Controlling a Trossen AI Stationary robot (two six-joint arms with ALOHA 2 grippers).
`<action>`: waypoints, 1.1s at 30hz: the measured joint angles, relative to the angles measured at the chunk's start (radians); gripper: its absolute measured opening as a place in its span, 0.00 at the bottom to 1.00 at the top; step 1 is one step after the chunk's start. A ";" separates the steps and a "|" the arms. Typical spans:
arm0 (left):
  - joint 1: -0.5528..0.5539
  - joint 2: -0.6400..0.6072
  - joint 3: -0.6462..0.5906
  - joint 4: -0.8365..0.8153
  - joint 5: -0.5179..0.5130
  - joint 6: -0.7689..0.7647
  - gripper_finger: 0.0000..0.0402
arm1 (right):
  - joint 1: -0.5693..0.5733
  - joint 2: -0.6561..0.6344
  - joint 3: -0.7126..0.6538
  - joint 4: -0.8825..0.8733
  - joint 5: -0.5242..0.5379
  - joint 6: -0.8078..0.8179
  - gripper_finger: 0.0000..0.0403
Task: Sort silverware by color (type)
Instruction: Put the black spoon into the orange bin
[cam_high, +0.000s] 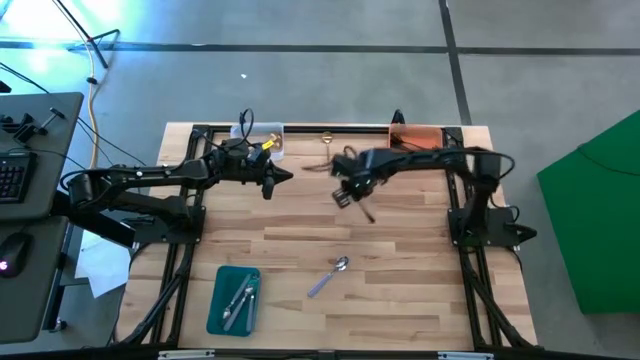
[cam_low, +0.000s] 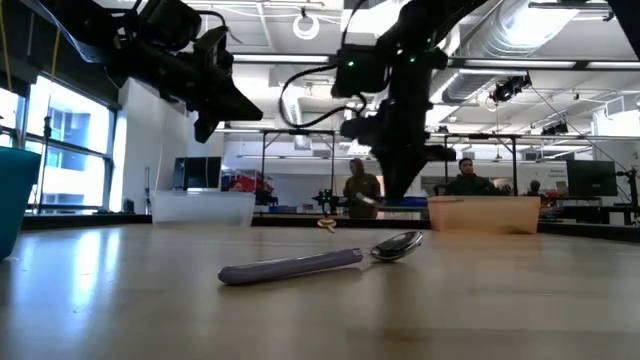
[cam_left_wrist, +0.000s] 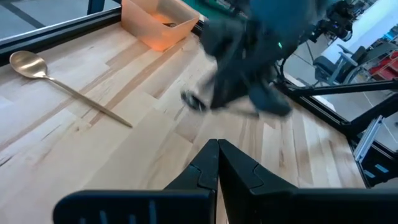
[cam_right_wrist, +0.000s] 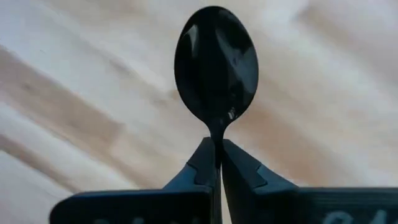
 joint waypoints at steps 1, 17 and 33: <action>0.000 0.000 0.000 0.001 0.000 -0.002 0.00 | -0.024 -0.025 0.000 -0.037 0.019 -0.045 0.01; -0.001 0.000 0.000 -0.005 -0.032 -0.100 0.00 | -0.625 -0.156 0.002 -0.122 0.264 -1.173 0.00; -0.015 -0.005 0.000 -0.071 -0.129 -0.168 0.00 | -0.777 -0.026 0.002 -0.126 0.237 -1.210 0.07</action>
